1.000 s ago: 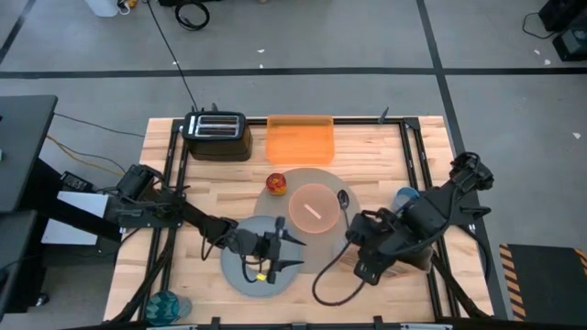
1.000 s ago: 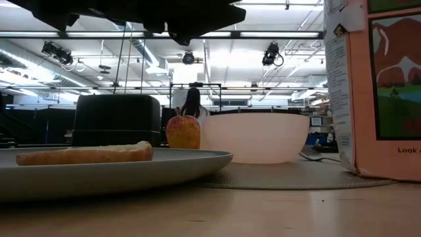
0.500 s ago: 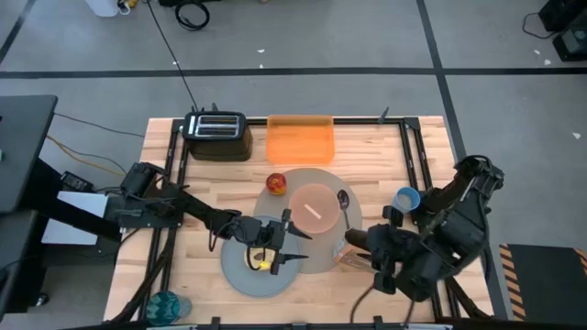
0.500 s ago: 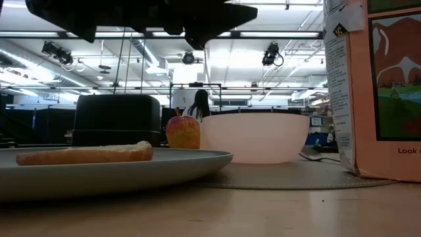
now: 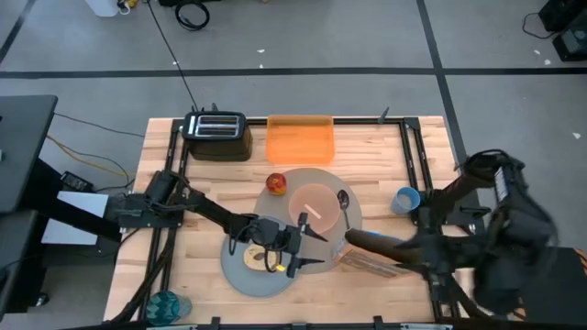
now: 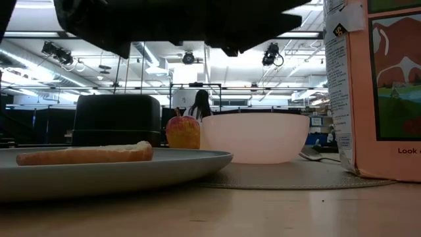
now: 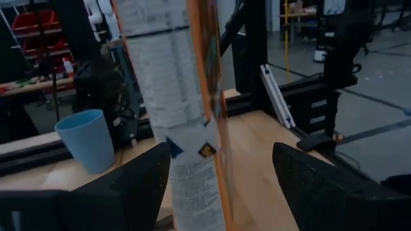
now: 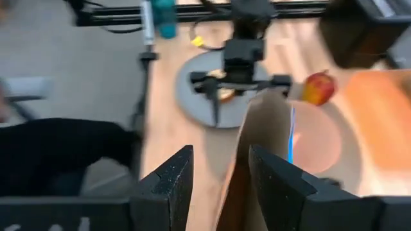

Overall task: Arrange a breakfast setting
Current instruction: Pour the cereal from the yellow cereal box into the light orange bowl

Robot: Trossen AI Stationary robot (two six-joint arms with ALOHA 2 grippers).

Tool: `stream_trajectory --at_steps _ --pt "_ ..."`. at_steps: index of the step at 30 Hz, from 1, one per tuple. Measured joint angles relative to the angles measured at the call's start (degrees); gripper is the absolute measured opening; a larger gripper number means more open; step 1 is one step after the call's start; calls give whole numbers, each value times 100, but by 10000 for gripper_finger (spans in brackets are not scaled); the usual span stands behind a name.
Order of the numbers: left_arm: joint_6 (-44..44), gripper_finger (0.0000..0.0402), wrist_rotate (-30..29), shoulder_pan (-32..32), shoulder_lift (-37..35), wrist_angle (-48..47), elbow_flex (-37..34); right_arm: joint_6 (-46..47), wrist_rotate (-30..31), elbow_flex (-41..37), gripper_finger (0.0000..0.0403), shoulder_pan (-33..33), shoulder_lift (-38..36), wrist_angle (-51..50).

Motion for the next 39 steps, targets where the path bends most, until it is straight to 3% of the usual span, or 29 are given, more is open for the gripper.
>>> stream_trajectory --at_steps 7,12,17,24,32,39 --pt "-75 283 -14 74 -2 -398 131 769 -598 -81 163 710 -654 5" --pt "-231 283 -8 67 -2 -443 150 1054 -1242 -800 159 797 -1178 -1" --pt "-305 283 -14 60 -4 -465 153 2050 -2729 -1599 153 583 -1812 -5" --pt "-505 283 -31 69 -4 -509 153 3375 -3967 -2945 152 581 -2339 29" --pt "-495 283 -74 231 -4 -556 153 2511 -3640 -4050 152 759 -1945 1386" --pt "-491 283 -51 287 -4 -537 153 2110 -2711 -4109 152 772 -1425 1331"
